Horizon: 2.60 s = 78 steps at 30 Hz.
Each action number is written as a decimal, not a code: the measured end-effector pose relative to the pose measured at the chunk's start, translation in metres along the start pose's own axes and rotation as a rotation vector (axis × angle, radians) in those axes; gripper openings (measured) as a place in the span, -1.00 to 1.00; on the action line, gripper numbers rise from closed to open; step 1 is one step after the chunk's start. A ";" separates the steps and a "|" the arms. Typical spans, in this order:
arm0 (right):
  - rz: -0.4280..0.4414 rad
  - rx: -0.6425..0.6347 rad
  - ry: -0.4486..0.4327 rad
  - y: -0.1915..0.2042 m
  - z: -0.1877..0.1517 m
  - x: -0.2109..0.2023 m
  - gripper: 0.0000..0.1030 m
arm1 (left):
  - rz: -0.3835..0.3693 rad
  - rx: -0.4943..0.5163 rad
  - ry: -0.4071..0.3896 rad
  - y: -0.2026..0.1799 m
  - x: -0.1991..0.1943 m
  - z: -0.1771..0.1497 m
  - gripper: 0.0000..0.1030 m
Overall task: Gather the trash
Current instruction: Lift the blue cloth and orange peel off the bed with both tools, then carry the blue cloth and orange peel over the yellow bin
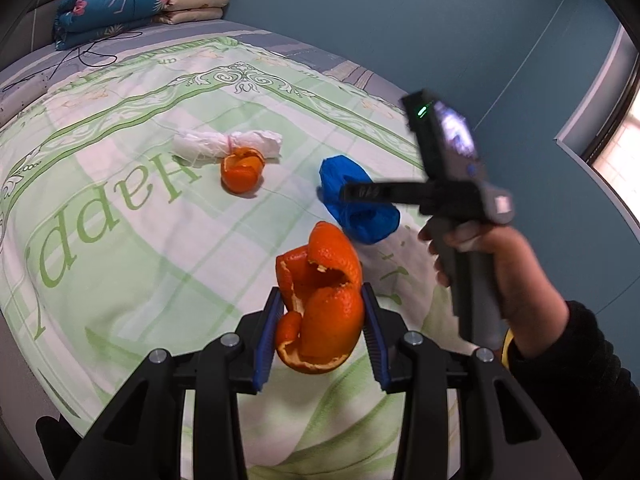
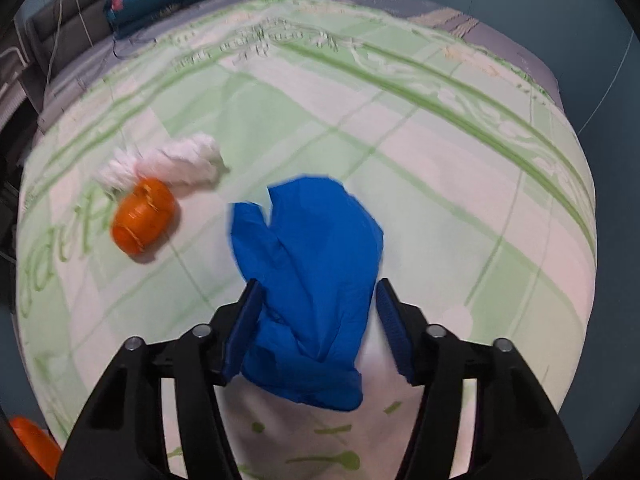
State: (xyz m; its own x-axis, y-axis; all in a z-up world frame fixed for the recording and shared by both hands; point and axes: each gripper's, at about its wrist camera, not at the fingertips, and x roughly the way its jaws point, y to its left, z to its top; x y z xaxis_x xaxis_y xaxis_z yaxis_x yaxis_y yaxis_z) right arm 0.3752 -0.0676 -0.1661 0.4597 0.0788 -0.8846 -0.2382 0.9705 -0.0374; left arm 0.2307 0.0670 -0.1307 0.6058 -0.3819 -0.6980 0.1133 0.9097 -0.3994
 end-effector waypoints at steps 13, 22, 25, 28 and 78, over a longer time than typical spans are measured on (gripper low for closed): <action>0.163 0.027 -0.166 -0.029 -0.053 -0.127 -0.79 | -0.028 0.082 -0.087 -0.028 -0.037 0.004 -0.29; 0.163 0.145 -0.281 -0.086 -0.143 -0.237 -0.79 | -0.161 0.242 -0.162 -0.106 -0.078 -0.007 -0.29; 0.129 0.200 -0.312 -0.109 -0.176 -0.265 -0.79 | -0.194 0.306 -0.177 -0.136 -0.086 -0.015 -0.29; 0.060 0.252 -0.355 -0.132 -0.208 -0.292 -0.79 | -0.237 0.366 -0.178 -0.166 -0.092 -0.023 -0.29; -0.078 0.544 -0.292 -0.238 -0.332 -0.273 -0.77 | -0.318 0.594 0.096 -0.320 -0.002 -0.107 -0.29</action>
State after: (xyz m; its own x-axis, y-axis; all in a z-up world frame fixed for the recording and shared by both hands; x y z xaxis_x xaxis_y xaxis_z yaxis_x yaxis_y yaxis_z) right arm 0.0222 -0.3955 -0.0704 0.6914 -0.0127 -0.7223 0.2401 0.9470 0.2132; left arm 0.1087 -0.2412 -0.0651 0.4024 -0.6332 -0.6611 0.7043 0.6755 -0.2183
